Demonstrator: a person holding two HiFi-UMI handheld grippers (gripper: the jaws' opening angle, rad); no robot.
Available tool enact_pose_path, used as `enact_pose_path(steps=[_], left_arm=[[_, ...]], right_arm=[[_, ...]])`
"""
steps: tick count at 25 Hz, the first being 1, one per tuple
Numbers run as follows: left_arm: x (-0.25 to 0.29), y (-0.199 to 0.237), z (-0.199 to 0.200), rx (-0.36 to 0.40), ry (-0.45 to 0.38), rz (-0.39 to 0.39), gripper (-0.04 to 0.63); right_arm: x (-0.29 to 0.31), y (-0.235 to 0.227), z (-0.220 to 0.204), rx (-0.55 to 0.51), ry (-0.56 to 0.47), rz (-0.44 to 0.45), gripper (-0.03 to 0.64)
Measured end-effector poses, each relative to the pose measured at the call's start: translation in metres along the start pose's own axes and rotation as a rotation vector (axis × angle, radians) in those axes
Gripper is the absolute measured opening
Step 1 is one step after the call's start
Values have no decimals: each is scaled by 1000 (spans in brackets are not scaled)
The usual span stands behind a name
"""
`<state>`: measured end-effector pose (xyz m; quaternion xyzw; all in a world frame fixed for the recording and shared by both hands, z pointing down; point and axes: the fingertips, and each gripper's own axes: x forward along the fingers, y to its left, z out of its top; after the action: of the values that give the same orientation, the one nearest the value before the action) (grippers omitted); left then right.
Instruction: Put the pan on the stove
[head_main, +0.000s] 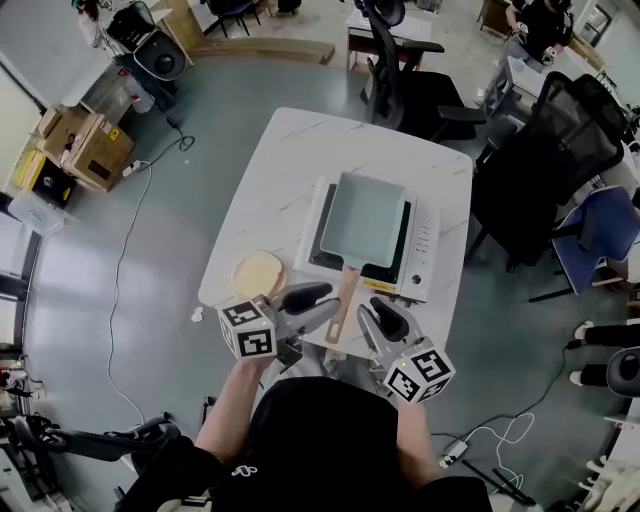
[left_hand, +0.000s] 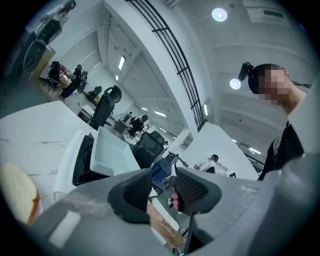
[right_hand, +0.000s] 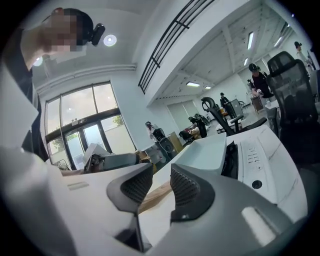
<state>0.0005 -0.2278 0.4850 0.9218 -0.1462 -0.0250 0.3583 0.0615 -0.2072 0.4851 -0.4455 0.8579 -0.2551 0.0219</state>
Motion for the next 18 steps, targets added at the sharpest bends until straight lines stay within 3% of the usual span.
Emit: enact_pose_path(steps=[11, 13, 18], left_arm=[[3, -19, 21, 184, -57, 133, 54], [2, -19, 25, 206, -74, 163, 5], [0, -19, 32, 238, -110, 226, 0]], right_arm=[[-8, -8, 29, -71, -69, -101, -12], [-10, -8, 33, -79, -78, -110, -12], [-15, -12, 40, -89, -104, -151, -12]])
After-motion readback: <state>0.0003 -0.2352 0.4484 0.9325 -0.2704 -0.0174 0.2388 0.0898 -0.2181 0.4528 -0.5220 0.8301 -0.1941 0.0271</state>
